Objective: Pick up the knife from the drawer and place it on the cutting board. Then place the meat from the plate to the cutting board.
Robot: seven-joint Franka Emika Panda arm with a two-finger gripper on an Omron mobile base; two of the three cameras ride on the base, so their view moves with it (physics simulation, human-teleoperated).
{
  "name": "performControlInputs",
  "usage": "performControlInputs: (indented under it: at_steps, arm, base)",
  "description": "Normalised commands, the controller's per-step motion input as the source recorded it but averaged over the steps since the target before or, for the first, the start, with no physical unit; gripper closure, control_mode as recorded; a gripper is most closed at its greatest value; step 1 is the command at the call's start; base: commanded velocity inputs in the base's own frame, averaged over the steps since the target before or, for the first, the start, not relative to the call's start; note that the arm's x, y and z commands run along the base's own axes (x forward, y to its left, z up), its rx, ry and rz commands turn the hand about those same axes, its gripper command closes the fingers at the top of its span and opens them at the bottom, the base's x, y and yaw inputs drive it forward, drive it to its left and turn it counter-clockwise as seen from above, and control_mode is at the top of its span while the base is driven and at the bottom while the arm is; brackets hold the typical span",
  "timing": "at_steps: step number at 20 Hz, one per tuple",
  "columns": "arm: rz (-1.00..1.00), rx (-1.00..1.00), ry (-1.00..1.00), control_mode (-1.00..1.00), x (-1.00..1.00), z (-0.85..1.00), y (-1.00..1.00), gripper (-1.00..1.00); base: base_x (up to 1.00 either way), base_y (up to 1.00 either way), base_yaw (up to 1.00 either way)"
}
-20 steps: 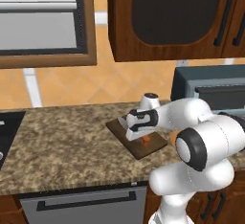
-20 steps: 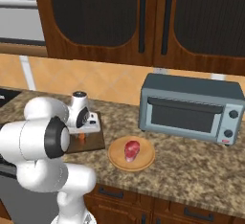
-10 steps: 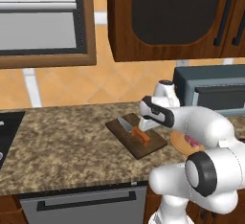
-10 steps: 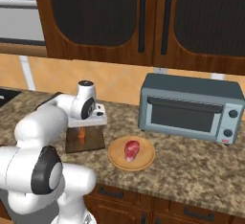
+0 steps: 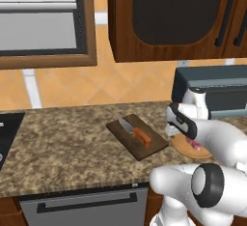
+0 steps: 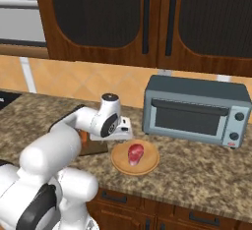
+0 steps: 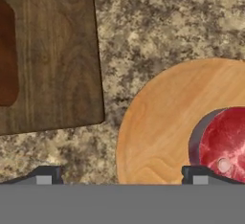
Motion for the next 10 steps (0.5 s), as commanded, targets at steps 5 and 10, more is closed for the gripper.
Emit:
performControlInputs:
  at_steps: [5,10]
  arm:
    - [-0.08,0.00,-0.01,-1.00,0.00,-0.12,-0.91,-1.00]
    - [-0.06,0.00,0.00,-1.00,0.00,-0.17,-0.81,-1.00]
  base:
    - [0.00,0.00,0.00]
    - [0.00,0.00,0.00]
